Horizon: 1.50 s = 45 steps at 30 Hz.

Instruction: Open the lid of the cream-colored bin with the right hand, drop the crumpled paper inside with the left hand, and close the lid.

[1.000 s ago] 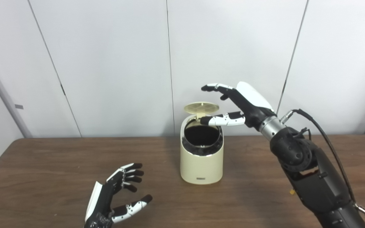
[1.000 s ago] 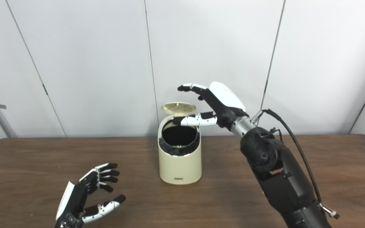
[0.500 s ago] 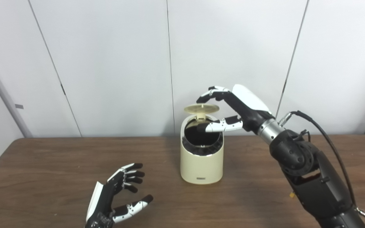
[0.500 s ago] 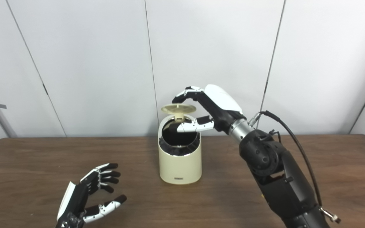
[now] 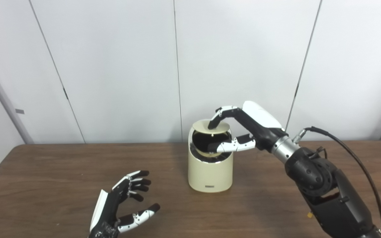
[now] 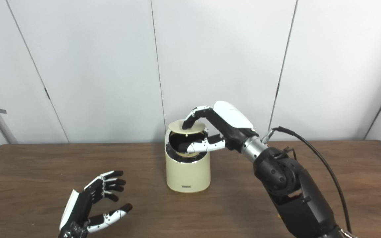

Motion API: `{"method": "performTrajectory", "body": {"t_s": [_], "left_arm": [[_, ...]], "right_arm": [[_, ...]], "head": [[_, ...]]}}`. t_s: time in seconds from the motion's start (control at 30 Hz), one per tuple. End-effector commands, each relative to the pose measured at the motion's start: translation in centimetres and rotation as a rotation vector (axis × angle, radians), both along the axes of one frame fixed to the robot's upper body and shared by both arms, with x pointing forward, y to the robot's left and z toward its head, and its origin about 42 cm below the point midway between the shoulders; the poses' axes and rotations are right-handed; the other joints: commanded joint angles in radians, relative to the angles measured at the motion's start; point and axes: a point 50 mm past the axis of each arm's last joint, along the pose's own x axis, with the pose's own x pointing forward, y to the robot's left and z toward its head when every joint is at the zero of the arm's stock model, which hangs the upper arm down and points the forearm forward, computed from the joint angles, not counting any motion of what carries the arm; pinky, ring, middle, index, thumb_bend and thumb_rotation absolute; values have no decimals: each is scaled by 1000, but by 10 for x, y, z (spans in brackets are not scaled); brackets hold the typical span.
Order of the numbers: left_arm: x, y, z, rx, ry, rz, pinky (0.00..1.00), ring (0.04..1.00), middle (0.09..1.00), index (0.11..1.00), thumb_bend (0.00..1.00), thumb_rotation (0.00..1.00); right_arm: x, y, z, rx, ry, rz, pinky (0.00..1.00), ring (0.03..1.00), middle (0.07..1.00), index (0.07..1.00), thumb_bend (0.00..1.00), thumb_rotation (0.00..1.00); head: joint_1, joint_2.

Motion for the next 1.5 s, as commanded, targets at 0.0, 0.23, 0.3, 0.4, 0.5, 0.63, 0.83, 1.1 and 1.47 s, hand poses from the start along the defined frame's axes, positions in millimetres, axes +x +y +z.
{"method": "performTrajectory", "body": {"t_s": [0.0,0.23,0.3,0.4,0.5,0.63,0.83,1.1,1.47], "left_arm": [[2,-2,13,2,-61,-2,535,657,694,767,685,48],[1,-2,13,4,-52,1,540,654,693,769,681,39],[2,-2,13,4,-53,-1,542,655,694,771,678,39],[2,-2,12,-3,-52,-2,545,659,696,772,682,34],[2,-2,12,-3,-51,-2,544,657,695,770,687,35],[2,-4,14,-3,-49,2,537,653,694,767,690,33],[3,-3,14,0,-52,2,531,650,695,769,688,33],[2,-4,16,0,-52,1,531,649,694,767,692,44],[1,-3,17,-4,-55,0,522,640,687,763,697,44]], "right_arm": [[1,1,15,-12,-81,20,787,826,616,567,619,608],[-2,3,-1,-50,-27,23,985,831,612,567,612,607],[-3,4,-2,-53,-20,26,997,836,614,574,619,623],[-5,6,-6,-67,-2,32,1000,845,612,582,628,641],[-4,8,-10,-85,0,41,1000,844,606,582,630,645],[-4,9,-15,-107,-9,53,1000,842,593,581,630,614],[-5,11,-20,-153,-27,57,1000,839,590,583,633,605],[-8,10,-26,-298,-106,63,957,833,609,592,637,615],[-10,9,-40,-491,-235,85,999,835,608,596,705,571]], "head": [[0,4],[2,9],[6,13],[6,13],[7,16],[9,19],[13,26],[17,33],[20,41]]}}
